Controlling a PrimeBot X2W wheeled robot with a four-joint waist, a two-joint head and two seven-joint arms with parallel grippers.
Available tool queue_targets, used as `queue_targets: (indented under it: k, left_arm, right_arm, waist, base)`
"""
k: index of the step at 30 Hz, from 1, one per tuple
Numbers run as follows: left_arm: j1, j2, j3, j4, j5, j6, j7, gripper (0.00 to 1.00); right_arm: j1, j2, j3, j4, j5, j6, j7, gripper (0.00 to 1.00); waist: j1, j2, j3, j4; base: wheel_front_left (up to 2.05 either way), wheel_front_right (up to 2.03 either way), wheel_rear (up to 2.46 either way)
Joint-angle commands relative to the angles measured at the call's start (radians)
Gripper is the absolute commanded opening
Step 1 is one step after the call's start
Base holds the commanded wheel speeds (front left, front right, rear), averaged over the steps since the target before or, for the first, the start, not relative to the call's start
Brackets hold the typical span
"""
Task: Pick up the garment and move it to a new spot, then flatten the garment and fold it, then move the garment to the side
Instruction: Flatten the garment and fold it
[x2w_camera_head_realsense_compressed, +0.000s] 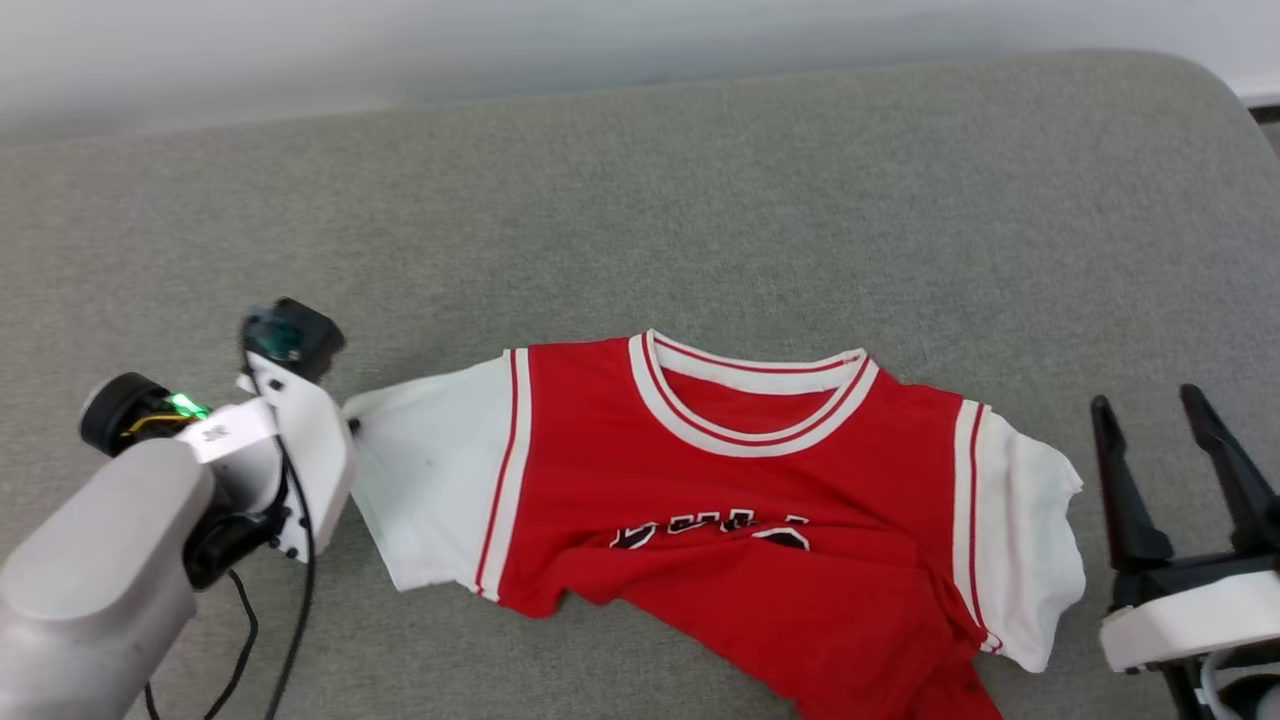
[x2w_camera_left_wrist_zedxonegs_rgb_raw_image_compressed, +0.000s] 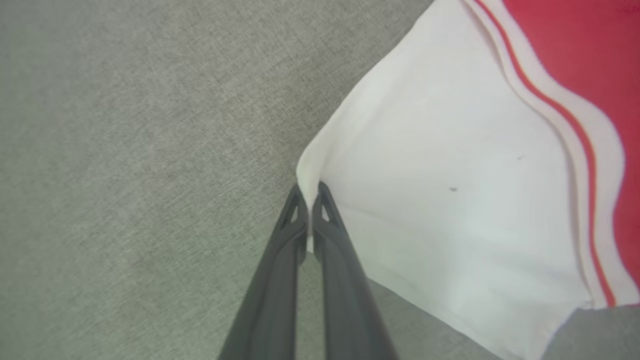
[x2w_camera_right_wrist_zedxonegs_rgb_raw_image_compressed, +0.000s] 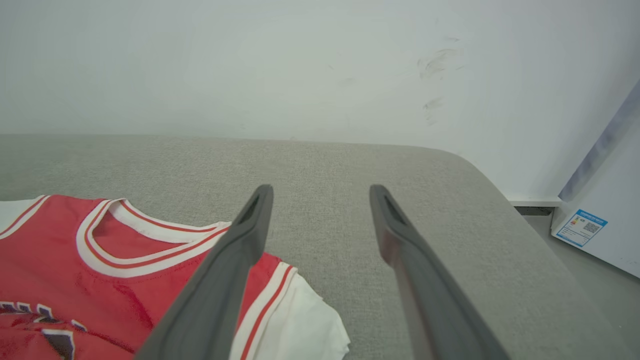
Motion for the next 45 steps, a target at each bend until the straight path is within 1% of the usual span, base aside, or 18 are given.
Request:
queue_targets:
  k: [1,4,9,12,16,20,26,28,30,33,36,40,45]
  left_arm:
    - [0.018,0.009,0.010,0.004,-0.005,0.006,-0.013,0.00]
    - [0.041,0.029,0.050,-0.011,-0.018,0.036,-0.094,0.00]
    - [0.109,0.076,0.097,-0.054,-0.036,0.089,-0.178,0.00]
    - [0.151,0.105,0.120,-0.086,-0.050,0.118,-0.210,0.00]
    - [0.190,0.117,0.125,-0.135,-0.049,0.154,-0.228,0.00]
    - [0.199,0.113,0.124,-0.182,-0.038,0.179,-0.242,0.00]
    - [0.176,0.102,0.117,-0.239,-0.014,0.200,-0.252,0.00]
    - [0.169,0.099,0.117,-0.252,-0.009,0.204,-0.257,0.00]
    - [0.160,0.096,0.115,-0.262,-0.003,0.209,-0.259,0.00]
    - [0.148,0.091,0.112,-0.281,0.007,0.213,-0.260,0.00]
    - [0.136,0.086,0.108,-0.295,0.019,0.217,-0.263,0.00]
    - [0.118,0.080,0.105,-0.312,0.032,0.219,-0.267,0.00]
    - [0.095,0.070,0.100,-0.319,0.044,0.216,-0.272,0.00]
  right_arm:
    - [0.010,-0.010,-0.005,0.003,0.004,-0.001,0.002,1.00]
    - [0.020,-0.032,-0.029,0.012,0.008,-0.001,0.027,1.00]
    - [0.030,-0.084,-0.048,0.027,0.021,-0.001,0.085,1.00]
    - [0.014,-0.136,-0.039,0.028,0.030,-0.001,0.128,1.00]
    - [-0.040,-0.232,0.003,0.028,0.071,-0.001,0.212,1.00]
    - [-0.118,-0.349,0.084,0.048,0.163,-0.001,0.358,1.00]
    - [-0.241,-0.519,0.246,0.079,0.377,-0.001,0.638,1.00]
    - [-0.280,-0.561,0.299,0.095,0.436,-0.001,0.722,1.00]
    - [-0.313,-0.589,0.341,0.118,0.479,-0.001,0.794,1.00]
    - [-0.361,-0.612,0.405,0.152,0.508,-0.001,0.870,1.00]
    - [-0.406,-0.615,0.464,0.191,0.507,-0.001,0.899,1.00]
    - [-0.445,-0.588,0.525,0.261,0.511,-0.001,0.894,1.00]
    - [-0.453,-0.556,0.603,0.362,0.512,-0.001,0.857,1.00]
  waist:
    - [0.0000,0.0000,-0.017,0.011]
    - [0.0000,0.0000,-0.043,0.029]
    - [0.0000,0.0000,-0.073,0.061]
    - [0.0000,0.0000,-0.085,0.079]
    - [0.0000,0.0000,-0.091,0.103]
    - [0.0000,0.0000,-0.088,0.125]
    - [0.0000,0.0000,-0.059,0.157]
    - [0.0000,0.0000,-0.045,0.167]
    - [0.0000,0.0000,-0.032,0.175]
    - [0.0000,0.0000,-0.009,0.187]
    - [0.0000,0.0000,0.015,0.196]
    - [0.0000,0.0000,0.047,0.210]
    - [0.0000,0.0000,0.085,0.226]
  base:
    - [0.00,0.00,0.00]
    - [0.00,0.00,0.00]
    - [0.00,0.00,0.00]
    - [0.00,0.00,0.00]
    - [0.00,0.00,0.00]
    - [0.00,0.00,0.00]
    - [0.00,0.00,0.00]
    - [0.00,0.00,0.00]
    - [0.00,0.00,0.00]
    - [0.00,0.00,0.00]
    - [0.00,0.00,0.00]
    - [0.00,0.00,0.00]
    - [0.00,0.00,0.00]
